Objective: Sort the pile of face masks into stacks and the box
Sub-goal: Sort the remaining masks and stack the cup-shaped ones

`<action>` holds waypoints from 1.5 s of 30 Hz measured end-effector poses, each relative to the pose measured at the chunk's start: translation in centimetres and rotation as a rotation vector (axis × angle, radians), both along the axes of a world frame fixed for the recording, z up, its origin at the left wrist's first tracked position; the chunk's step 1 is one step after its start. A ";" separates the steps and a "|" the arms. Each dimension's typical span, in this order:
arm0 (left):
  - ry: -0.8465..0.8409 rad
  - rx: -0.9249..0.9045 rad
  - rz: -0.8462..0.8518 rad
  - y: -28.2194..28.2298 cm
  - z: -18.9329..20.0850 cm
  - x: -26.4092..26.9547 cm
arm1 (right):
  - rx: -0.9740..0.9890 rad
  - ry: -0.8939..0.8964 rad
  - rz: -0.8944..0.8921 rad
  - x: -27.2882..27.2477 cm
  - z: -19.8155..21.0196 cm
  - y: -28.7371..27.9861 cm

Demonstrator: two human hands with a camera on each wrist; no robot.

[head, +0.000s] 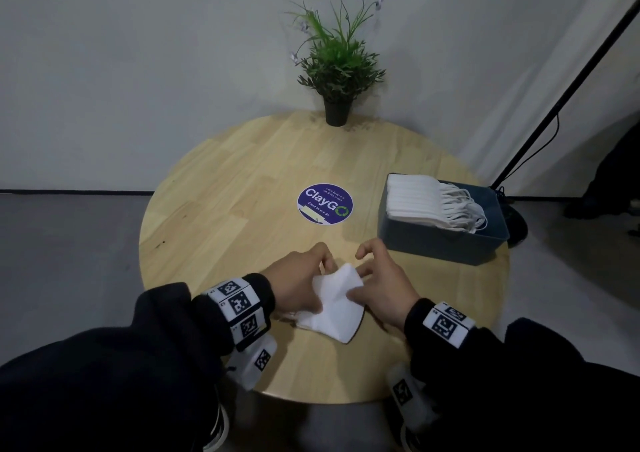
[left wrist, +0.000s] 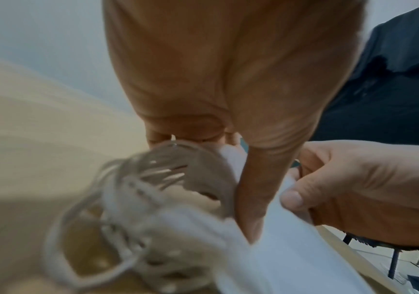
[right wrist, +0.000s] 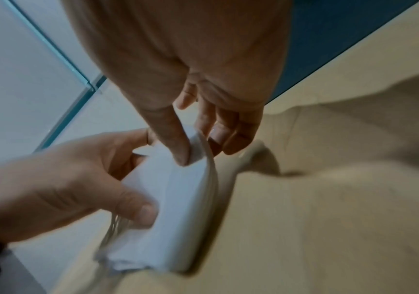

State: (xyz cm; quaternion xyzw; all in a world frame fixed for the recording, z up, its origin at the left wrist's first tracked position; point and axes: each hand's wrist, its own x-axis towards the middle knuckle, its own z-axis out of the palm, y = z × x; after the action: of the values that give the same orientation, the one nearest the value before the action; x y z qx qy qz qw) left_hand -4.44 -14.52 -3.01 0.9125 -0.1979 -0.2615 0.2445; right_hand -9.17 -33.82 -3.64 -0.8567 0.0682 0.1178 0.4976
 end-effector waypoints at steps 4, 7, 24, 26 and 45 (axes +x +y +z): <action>-0.117 -0.080 0.001 0.7 0.9 0.7 | 0.177 -0.161 0.012 0.5 1.8 -0.4; -0.329 -0.094 -0.007 0.6 1.9 0.9 | 0.130 -0.298 0.031 0.8 2.7 -1.0; -0.286 -0.259 0.128 -6.4 9.8 2.7 | 0.164 -0.354 -0.275 2.3 7.4 -7.5; -0.367 -0.338 0.139 -10.8 12.1 3.0 | 0.224 -0.442 -0.419 2.6 9.0 -10.1; -0.133 -0.163 0.038 -26.9 9.3 5.8 | -0.140 -0.319 -0.553 5.2 5.2 -22.0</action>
State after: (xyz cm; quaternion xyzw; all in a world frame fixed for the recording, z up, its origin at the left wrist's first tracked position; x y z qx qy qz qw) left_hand 1.32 -41.38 6.32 0.9084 -0.2171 -0.1789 0.3093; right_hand -3.97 -55.83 1.58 -0.8454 0.2276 -0.1626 0.4550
